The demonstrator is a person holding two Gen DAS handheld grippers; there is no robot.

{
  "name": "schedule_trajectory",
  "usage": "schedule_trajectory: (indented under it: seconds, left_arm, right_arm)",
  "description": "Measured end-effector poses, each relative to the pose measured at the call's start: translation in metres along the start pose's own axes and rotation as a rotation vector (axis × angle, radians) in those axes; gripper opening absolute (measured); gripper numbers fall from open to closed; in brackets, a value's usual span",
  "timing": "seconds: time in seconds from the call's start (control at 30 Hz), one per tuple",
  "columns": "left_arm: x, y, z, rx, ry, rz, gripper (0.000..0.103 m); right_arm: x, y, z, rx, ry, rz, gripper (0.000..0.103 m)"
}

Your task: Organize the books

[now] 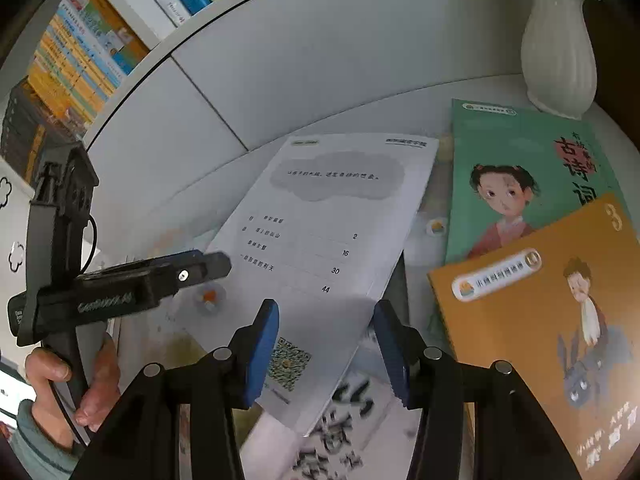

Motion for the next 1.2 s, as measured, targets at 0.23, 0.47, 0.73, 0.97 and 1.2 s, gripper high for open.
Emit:
schedule_trajectory:
  seconds: [0.23, 0.47, 0.73, 0.97, 1.2]
  left_arm:
    - [0.061, 0.038, 0.106, -0.052, -0.017, -0.003, 0.056]
    - [0.118, 0.06, 0.215, -0.147, -0.001, 0.002, 0.057]
    - [0.126, 0.064, 0.231, -0.101, 0.101, 0.03, 0.058]
    - [0.124, 0.068, 0.237, -0.057, 0.107, 0.047, 0.062]
    - [0.109, 0.096, 0.252, 0.001, 0.166, 0.106, 0.062]
  right_arm:
    - [0.007, 0.041, 0.075, -0.077, 0.083, 0.014, 0.049]
    - [0.025, 0.093, 0.181, -0.224, 0.131, -0.007, 0.049]
    - [0.049, 0.106, 0.224, -0.313, 0.033, -0.09, 0.047]
    - [0.044, 0.139, 0.201, -0.223, -0.091, -0.279, 0.037]
    - [-0.043, 0.184, 0.195, -0.151, 0.107, -0.393, 0.034]
Point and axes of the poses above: each gripper's, at about its wrist camera, not at the fingertips, and y roughly against the way its jaws point, x to its right, z to its underside, the point moved 7 cm from there along -y, roughly the way its jaws point, and after that the axes turned 11 degrees about -y, right-handed, at the moved point
